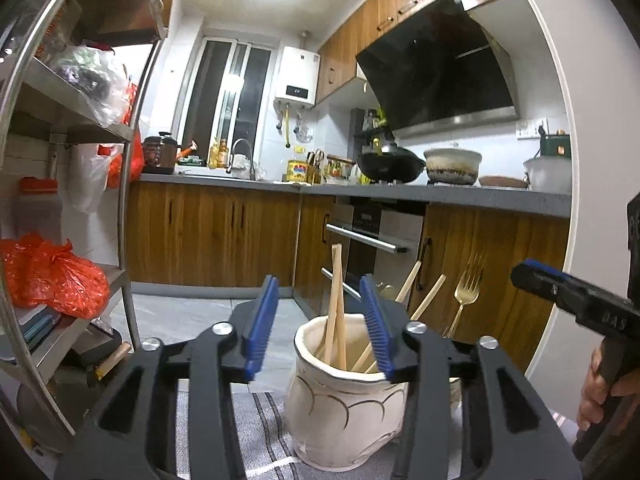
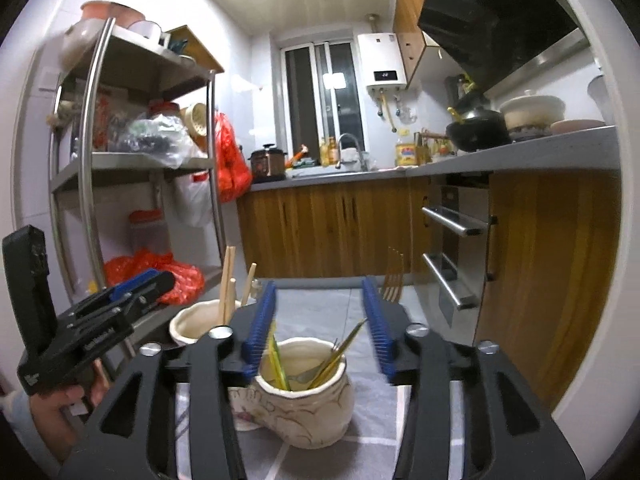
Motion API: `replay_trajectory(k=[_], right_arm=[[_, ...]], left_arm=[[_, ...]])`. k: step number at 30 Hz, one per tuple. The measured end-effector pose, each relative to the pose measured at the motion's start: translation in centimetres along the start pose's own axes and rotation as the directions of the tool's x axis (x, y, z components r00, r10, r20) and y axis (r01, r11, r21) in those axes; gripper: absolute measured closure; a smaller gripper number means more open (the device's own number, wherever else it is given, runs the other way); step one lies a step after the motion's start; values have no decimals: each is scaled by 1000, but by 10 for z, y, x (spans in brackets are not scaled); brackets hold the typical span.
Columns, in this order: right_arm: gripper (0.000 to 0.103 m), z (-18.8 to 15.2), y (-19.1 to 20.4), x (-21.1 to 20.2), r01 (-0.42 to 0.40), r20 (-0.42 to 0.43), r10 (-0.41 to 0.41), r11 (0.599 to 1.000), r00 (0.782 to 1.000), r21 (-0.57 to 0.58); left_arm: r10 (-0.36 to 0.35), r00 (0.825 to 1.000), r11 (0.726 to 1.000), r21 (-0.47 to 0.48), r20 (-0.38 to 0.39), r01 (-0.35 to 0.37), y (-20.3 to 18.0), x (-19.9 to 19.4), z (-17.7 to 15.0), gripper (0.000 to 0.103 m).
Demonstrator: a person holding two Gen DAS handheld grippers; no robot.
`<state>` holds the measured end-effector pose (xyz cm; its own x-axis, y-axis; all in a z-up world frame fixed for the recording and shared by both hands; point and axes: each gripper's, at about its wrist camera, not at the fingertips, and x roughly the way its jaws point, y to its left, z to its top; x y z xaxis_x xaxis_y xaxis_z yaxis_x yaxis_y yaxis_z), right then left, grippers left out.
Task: Organize utensils
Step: 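Open the right tool to drop the yellow spoon in while the left drops the chopstick, then withdraw both tools from the holder back over the cloth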
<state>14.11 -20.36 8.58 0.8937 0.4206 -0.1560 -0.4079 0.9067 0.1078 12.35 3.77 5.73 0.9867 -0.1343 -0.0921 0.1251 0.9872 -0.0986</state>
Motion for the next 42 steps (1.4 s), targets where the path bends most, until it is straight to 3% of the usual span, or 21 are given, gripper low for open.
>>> replay_trajectory(k=[2, 4, 6, 10, 19, 30, 37, 42], right_arm=[[31, -2, 0, -7, 6, 6, -6, 1000, 1000, -7], [15, -3, 0, -13, 16, 13, -15, 1000, 1000, -13], [7, -5, -1, -20, 14, 23, -14, 1000, 1000, -6], [5, -7, -3, -30, 41, 23, -40, 999, 999, -5], [5, -17, -8, -42, 86, -31, -86, 996, 996, -18], [5, -34, -21, -52, 127, -129, -124, 992, 984, 20], [5, -53, -19, -42, 157, -268, -154, 988, 951, -10], [5, -71, -10, -31, 149, -394, -158, 987, 906, -54]], left_arm=[[10, 1000, 1000, 0, 8, -10, -2, -6, 1, 38], [14, 1000, 1000, 7, 12, -14, -6, -15, 0, 31], [18, 1000, 1000, 25, 13, -18, -11, -21, -1, 17], [11, 1000, 997, 78, 17, -12, -25, -37, -3, 6], [10, 999, 994, 114, -53, -4, -43, -55, -14, 6], [20, 984, 999, 44, -178, -12, -40, -62, -36, 6], [26, 975, 997, 70, -218, -11, -45, -64, -46, 6], [22, 973, 997, 74, -231, -5, -46, -64, -49, 6]])
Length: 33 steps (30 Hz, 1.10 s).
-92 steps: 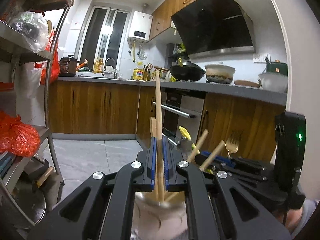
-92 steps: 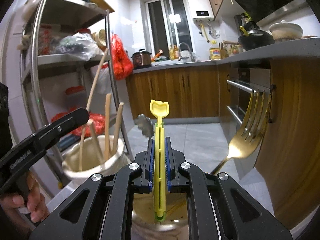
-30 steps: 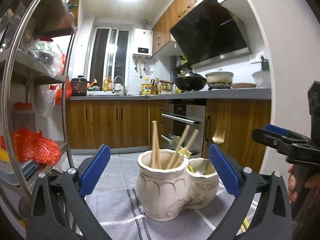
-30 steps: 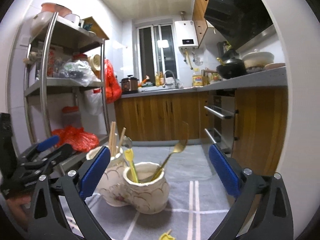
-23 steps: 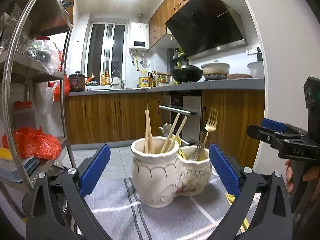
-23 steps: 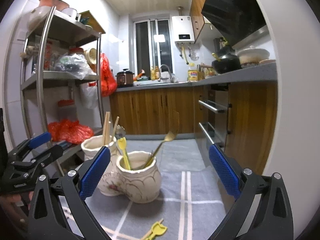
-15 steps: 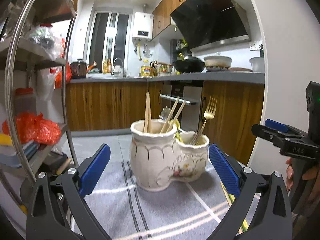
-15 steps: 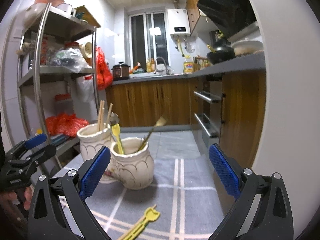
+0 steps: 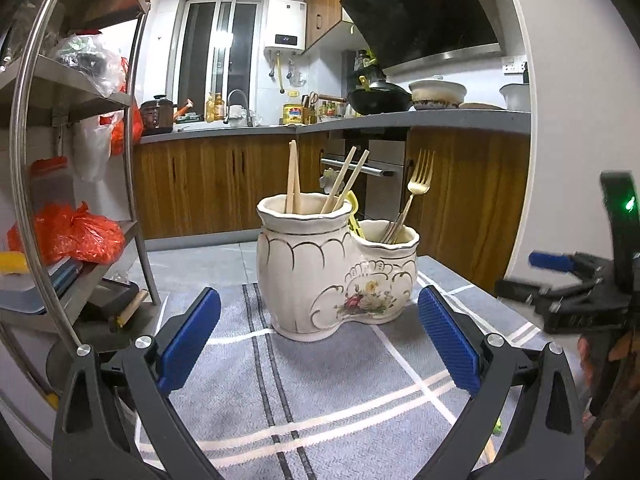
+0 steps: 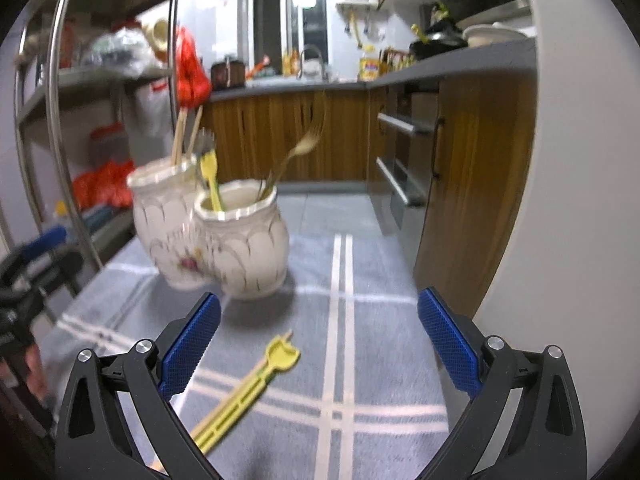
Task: Organize utensils
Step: 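Withdraw both tools from the holder back over the cloth, then close the right tool on the second yellow plastic spoon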
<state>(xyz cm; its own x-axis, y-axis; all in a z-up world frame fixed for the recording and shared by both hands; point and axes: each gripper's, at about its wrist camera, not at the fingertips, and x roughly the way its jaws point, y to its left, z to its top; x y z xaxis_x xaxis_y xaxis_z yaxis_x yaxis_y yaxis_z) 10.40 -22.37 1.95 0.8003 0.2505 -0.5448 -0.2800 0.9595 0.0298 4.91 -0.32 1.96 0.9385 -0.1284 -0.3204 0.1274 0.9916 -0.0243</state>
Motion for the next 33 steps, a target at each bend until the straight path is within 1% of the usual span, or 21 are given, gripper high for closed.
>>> replay_trajectory(k=[2, 5, 9, 14, 15, 16, 19, 22, 27, 29, 30, 31, 33], right_arm=[[5, -6, 4, 4, -20, -42, 20, 1000, 999, -10], [5, -15, 14, 12, -28, -103, 24, 999, 994, -39], [5, -22, 26, 18, -39, -153, 29, 997, 988, -61], [9, -29, 34, 24, -65, -199, 50, 995, 979, -70], [12, -29, 35, 25, -67, -203, 51, 995, 978, -72], [20, -30, 35, 26, -73, -212, 56, 995, 976, -70], [37, -31, 30, 29, -85, -238, 71, 995, 969, -45], [48, -33, 24, 31, -109, -262, 103, 994, 960, -9], [57, -34, 21, 34, -134, -278, 133, 991, 951, 15], [66, -34, 22, 33, -145, -281, 142, 989, 949, 11], [74, -34, 22, 33, -142, -282, 138, 990, 949, 4], [78, -34, 22, 34, -141, -284, 136, 990, 949, 0], [82, -34, 22, 34, -138, -289, 130, 990, 948, -7]], left_arm=[[-20, 1000, 1000, -4, -10, 20, 0, 0, 0, 6], [-26, 1000, 1000, -8, -9, 26, 1, -1, 0, 6], [-35, 999, 999, -12, -19, 34, 1, 0, 0, 6], [-32, 999, 999, -12, -22, 32, 2, 0, 0, 6], [-27, 999, 1000, -10, -23, 27, 1, 0, 0, 6], [-22, 999, 1000, -7, -23, 22, 1, 0, 0, 6], [-13, 1000, 1000, 7, -23, 14, -2, 0, 0, 6], [-9, 1000, 1000, 23, -24, 9, -6, 0, 0, 6], [-13, 999, 1000, 20, -29, 14, -6, 1, 0, 6], [-15, 999, 1000, 18, -29, 15, -5, 0, 0, 6], [-17, 999, 1000, 16, -28, 17, -5, 0, 0, 6], [-19, 999, 1000, 15, -26, 19, -5, 0, 0, 6], [-24, 999, 1000, 12, -26, 24, -3, -1, 0, 6]])
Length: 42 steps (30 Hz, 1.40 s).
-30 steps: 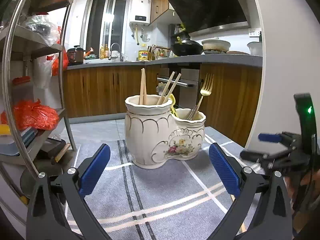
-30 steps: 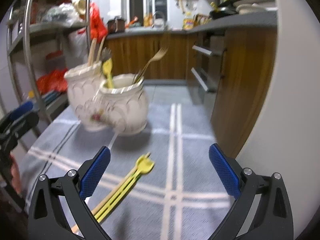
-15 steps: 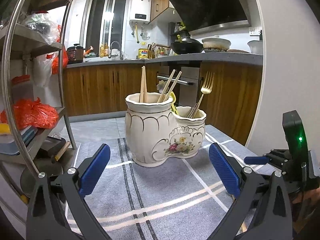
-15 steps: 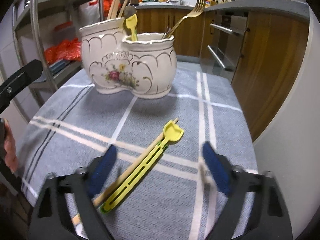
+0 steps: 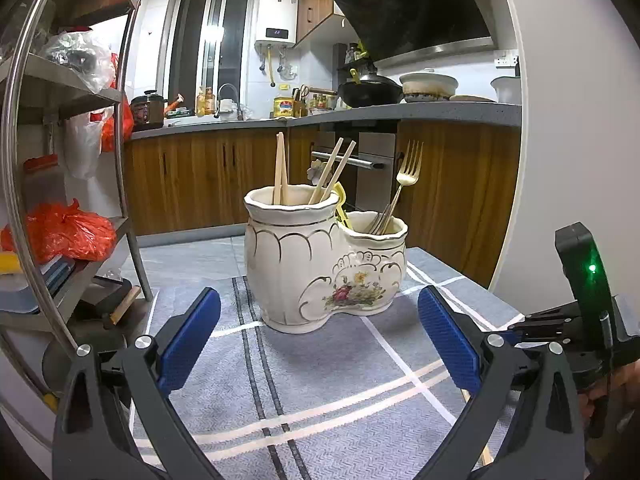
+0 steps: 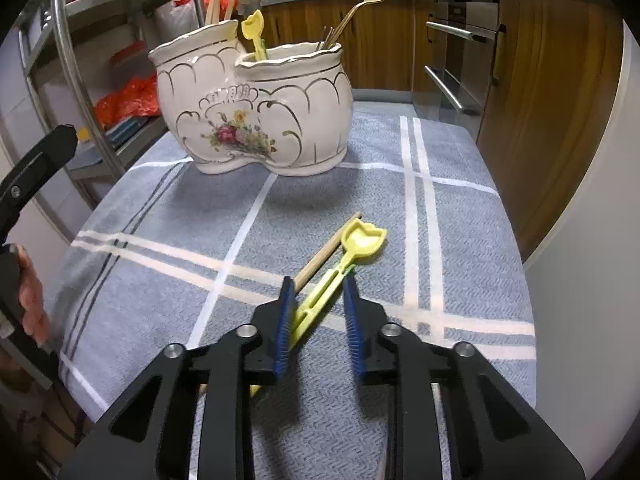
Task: Organize utensils
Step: 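Close the right tool on the second yellow plastic spoon, then close the left tool on the last wooden chopstick while the right holds the spoon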
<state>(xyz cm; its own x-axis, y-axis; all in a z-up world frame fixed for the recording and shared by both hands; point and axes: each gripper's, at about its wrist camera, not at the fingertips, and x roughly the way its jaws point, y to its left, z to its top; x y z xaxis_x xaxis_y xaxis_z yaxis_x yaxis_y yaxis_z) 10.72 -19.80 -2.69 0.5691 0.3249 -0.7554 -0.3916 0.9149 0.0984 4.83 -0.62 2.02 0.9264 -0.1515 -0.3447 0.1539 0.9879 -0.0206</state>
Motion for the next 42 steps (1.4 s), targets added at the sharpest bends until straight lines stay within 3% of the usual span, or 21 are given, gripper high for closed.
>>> replay_trajectory(k=[10, 12, 15, 18, 20, 22, 24, 29, 35, 42], right_arm=[[86, 2, -18, -2, 83, -10, -83, 996, 996, -22], [80, 3, -19, -1, 87, -12, -87, 996, 996, -17], [63, 4, -18, 2, 103, -5, -103, 994, 995, -19], [63, 7, -21, 6, 97, -2, -97, 995, 995, 3], [72, 8, -22, 6, 87, -2, -87, 996, 996, 16], [89, 10, -25, 7, 65, -6, -65, 997, 998, 28], [91, 10, -26, 7, 58, -2, -58, 998, 998, 34], [92, 14, -32, -1, 39, 41, -41, 998, 998, 46], [92, 16, -41, -16, 28, 109, -35, 997, 993, 68], [92, 14, -43, -24, 19, 144, -27, 998, 989, 52]], left_arm=[[-14, 1000, 1000, -10, -7, 14, 3, 0, 0, 6], [-13, 1000, 1000, -6, -9, 13, 3, 1, 0, 6], [-13, 1000, 1000, 2, -12, 13, 2, 1, 0, 6], [-18, 1000, 1000, 6, -19, 18, -1, 2, 0, 6], [-18, 999, 1000, 13, -37, 19, -6, 6, 0, 6], [-21, 997, 1000, 21, -71, 23, -12, 10, 0, 6], [-40, 993, 999, 29, -115, 44, -19, 17, -1, 6], [-57, 973, 996, 58, -225, 72, -41, 35, -8, 6], [-108, 931, 988, 65, -348, 139, -75, 53, -22, 6], [-96, 884, 977, 125, -458, 171, -104, 64, -40, 46]])
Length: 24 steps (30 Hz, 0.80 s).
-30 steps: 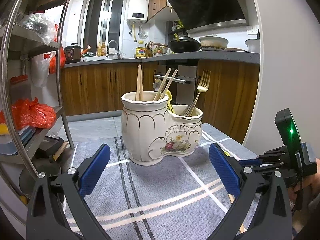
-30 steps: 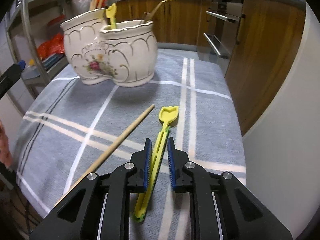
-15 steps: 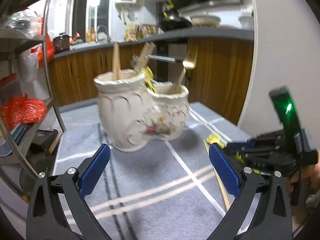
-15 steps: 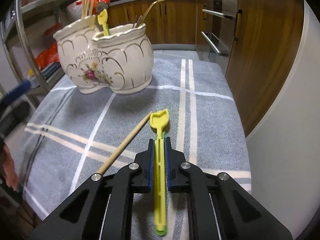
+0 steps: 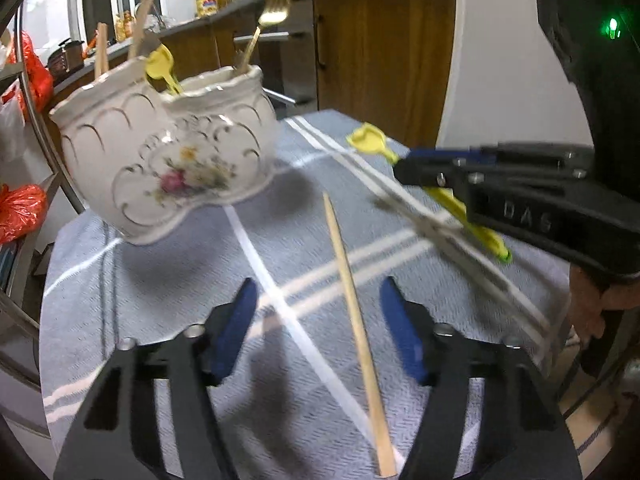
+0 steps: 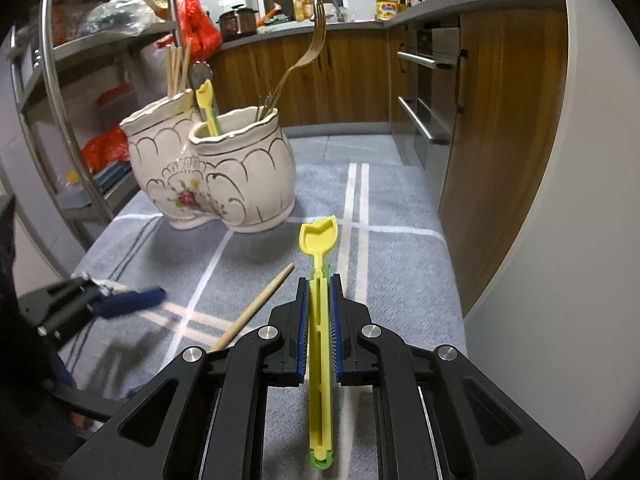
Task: Organize utensils
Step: 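Close the left tool on the last wooden chopstick while the right holds the spoon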
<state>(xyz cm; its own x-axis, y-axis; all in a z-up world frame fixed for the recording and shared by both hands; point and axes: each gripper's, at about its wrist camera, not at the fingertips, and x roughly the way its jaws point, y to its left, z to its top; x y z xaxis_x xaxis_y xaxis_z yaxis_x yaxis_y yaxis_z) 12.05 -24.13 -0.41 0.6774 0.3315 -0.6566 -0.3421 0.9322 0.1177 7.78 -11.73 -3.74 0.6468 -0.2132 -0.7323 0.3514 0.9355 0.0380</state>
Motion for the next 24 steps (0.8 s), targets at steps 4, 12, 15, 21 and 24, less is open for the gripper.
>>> replay_trajectory(k=[4, 12, 15, 21, 24], right_arm=[[92, -1, 1, -4, -13, 10, 13, 1000, 1000, -8], [92, -1, 6, -11, -32, 40, 33, 999, 999, -26], [92, 0, 7, -14, -29, 62, 31, 999, 998, -28], [92, 3, 2, -18, -35, 101, 35, 999, 994, 3], [92, 4, 3, -21, -30, 128, 28, 1000, 991, 8]], left_arm=[[-38, 999, 999, -13, -37, 38, -3, 2, -3, 60], [-19, 999, 1000, -4, -44, 19, -5, 9, 2, 95], [-25, 999, 1000, -19, -36, 24, 0, 12, 5, 97], [-42, 997, 998, -47, 62, 45, 17, -8, 8, 98], [-43, 988, 996, -67, 147, 54, 30, -25, 8, 98]])
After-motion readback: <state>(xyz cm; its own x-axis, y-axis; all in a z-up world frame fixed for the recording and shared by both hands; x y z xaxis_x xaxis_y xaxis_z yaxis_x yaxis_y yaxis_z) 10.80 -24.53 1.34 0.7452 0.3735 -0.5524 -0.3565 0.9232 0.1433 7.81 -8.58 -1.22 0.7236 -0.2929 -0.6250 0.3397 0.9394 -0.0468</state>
